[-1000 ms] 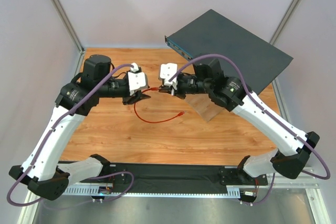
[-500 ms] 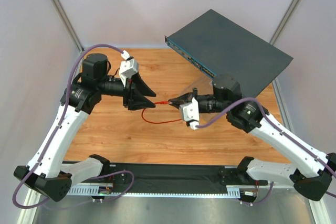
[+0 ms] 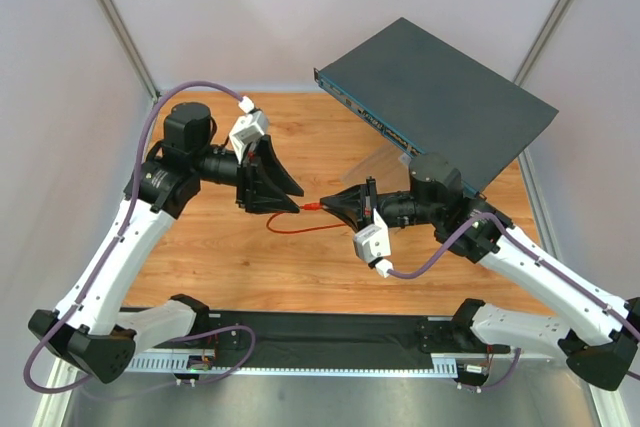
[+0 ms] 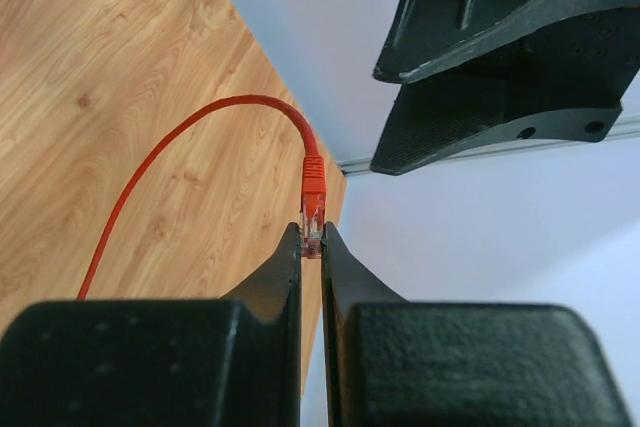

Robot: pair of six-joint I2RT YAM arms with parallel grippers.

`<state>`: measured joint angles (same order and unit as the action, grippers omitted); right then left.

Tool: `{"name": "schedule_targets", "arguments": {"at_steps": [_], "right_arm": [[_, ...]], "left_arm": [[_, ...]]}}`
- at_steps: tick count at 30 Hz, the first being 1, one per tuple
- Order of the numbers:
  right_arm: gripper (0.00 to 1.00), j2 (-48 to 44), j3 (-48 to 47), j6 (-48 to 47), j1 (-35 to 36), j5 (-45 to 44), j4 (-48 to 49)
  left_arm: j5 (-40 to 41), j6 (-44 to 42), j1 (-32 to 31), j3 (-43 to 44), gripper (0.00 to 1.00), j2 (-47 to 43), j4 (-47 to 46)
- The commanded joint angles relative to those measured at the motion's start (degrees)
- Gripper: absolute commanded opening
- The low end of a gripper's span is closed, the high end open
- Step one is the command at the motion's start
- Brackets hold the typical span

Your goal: Insert the plug into the switch port

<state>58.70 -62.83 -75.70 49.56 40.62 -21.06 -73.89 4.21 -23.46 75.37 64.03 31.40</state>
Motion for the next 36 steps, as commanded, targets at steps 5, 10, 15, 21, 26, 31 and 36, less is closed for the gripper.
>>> {"name": "schedule_targets", "arguments": {"at_steps": [5, 10, 15, 21, 26, 31, 36], "right_arm": [[0.01, -1.7, 0.9, -4.4, 0.5, 2.5, 4.1], [0.01, -2.7, 2.4, -5.2, 0.7, 2.5, 5.8], [0.01, -2.6, 2.5, -5.2, 0.7, 2.3, 5.8], [0.00, -2.4, 2.5, -5.2, 0.7, 1.7, 5.9], [0.00, -2.4, 3.0, -5.3, 0.7, 1.6, 6.6], [0.46, -2.4, 3.4, -3.0, 1.2, -3.3, 5.7], [0.85, -4.1, 2.4, 7.4, 1.2, -15.9, 1.3]], "left_arm": [[4.6, -7.4, -2.0, 1.6, 0.51, 1.8, 8.6], [5.2, -8.5, -2.1, 1.7, 0.45, 2.2, 10.0], [4.6, -9.6, -2.2, 1.8, 0.35, 2.6, 11.1], [3.9, -10.4, -2.6, 2.0, 0.33, 3.0, 12.1], [3.3, -10.5, -2.8, 2.2, 0.14, 2.9, 11.8], [12.3, -6.2, -2.8, 0.7, 0.00, 0.8, 6.8], [28.3, -8.9, -2.8, 1.9, 0.00, 0.5, 5.7]]}}
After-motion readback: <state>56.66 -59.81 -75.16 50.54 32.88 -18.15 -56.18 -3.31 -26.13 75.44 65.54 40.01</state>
